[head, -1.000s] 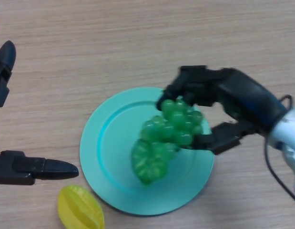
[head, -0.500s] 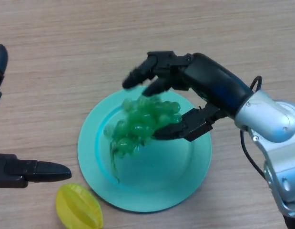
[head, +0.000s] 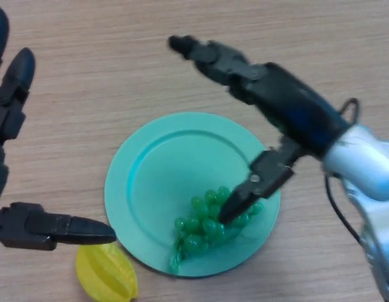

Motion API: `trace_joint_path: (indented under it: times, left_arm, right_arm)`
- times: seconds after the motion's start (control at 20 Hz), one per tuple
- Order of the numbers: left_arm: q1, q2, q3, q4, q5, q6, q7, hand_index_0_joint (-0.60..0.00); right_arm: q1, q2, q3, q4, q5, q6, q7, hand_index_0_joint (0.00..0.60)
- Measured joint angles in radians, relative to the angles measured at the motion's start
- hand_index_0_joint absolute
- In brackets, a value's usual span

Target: Pick up the green grapes and place it on the plate

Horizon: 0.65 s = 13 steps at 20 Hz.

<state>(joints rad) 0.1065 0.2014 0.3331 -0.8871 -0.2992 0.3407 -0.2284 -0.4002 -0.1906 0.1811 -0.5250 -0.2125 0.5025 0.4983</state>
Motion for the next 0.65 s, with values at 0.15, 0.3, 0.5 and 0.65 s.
trace_joint_path:
  times: [0.15, 0.3, 0.5, 0.65]
  left_arm:
    - [-0.006, 0.005, -0.010, 0.001, -0.003, 0.001, 0.000, 0.000]
    - [-0.020, 0.017, -0.007, 0.043, -0.004, 0.001, 0.000, 0.000]
    - [-0.036, 0.031, -0.010, 0.063, -0.003, 0.001, 0.000, 0.000]
    - [-0.049, 0.045, -0.009, 0.058, -0.004, 0.002, 0.000, 0.000]
  right_arm:
    - [0.102, -0.002, -0.135, -0.149, 0.088, 0.113, -0.038, 0.000]
    - [0.185, -0.032, -0.199, -0.258, 0.249, 0.136, -0.157, 0.000]
    - [0.271, -0.051, -0.241, -0.388, 0.426, 0.142, -0.275, 0.000]
    - [0.301, -0.070, -0.308, -0.427, 0.472, 0.136, -0.344, 0.000]
